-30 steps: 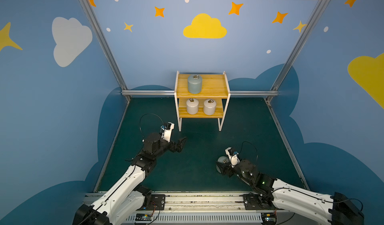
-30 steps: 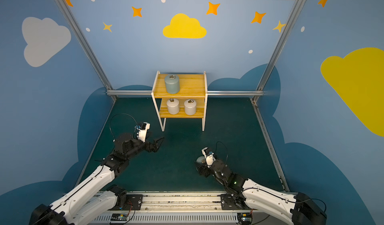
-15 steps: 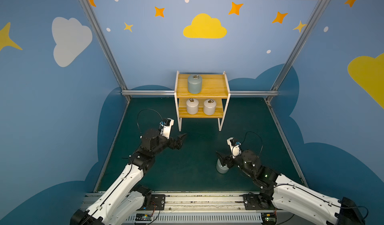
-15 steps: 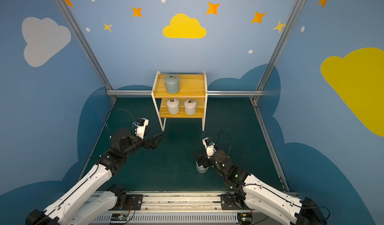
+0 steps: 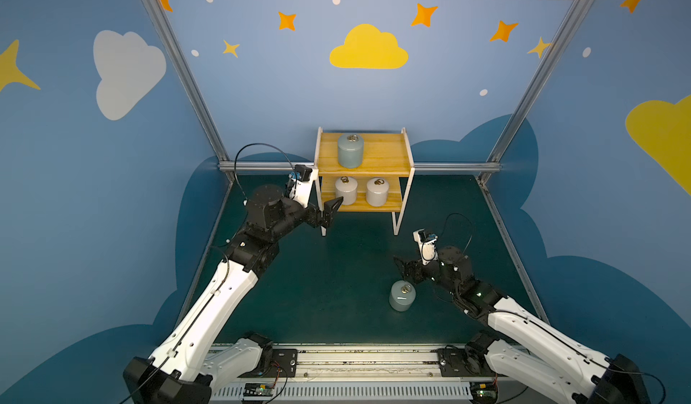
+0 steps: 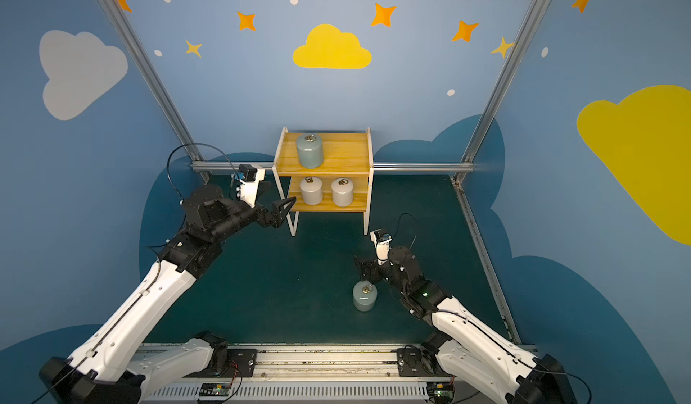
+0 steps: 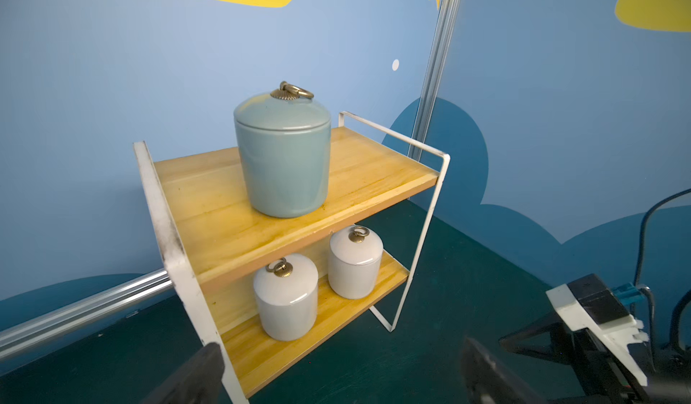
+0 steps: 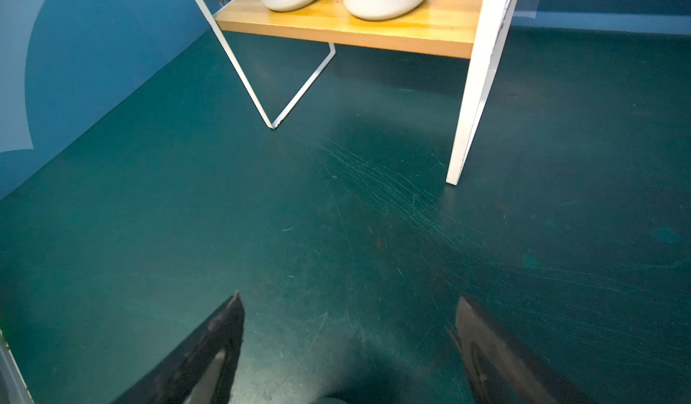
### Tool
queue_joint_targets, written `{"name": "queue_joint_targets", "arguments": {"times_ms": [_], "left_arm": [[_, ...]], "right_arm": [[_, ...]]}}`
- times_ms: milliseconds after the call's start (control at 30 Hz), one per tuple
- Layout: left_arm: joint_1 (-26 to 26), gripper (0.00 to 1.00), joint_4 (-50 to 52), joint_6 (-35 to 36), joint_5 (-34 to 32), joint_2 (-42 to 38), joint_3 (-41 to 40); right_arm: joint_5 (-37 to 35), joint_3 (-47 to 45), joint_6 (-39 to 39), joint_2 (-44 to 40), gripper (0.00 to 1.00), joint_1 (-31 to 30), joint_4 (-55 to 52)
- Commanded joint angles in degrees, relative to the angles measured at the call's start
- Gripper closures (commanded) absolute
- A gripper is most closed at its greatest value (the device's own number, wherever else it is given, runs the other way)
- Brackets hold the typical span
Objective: Remove the tea canisters from the shelf
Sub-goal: Pick up the tea canister from the shelf.
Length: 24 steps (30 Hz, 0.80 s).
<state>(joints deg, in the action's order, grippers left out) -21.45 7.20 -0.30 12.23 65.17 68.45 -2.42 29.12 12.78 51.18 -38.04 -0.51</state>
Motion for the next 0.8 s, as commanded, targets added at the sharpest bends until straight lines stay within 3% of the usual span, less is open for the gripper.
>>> {"name": "queue_joint_targets", "arguments": {"times_ms": [0, 233, 767], "left_arm": [[0.00, 0.00, 3.61, 3.88, 0.77, 5.51, 6.87], [0.49, 0.00, 4.73, 6.18, 0.73, 15.72, 19.21], [3.54, 0.00, 3.35, 3.46, 6.11, 28.96, 32.98]], "right_arm": [[2.85, 2.61, 0.23, 1.14, 0.09, 2.26, -1.33], [5.35, 3.86, 0.22, 2.15, 0.09, 6.53, -1.74], [10.63, 5.03, 0.91, 5.56, 0.09, 11.83, -0.09]]}}
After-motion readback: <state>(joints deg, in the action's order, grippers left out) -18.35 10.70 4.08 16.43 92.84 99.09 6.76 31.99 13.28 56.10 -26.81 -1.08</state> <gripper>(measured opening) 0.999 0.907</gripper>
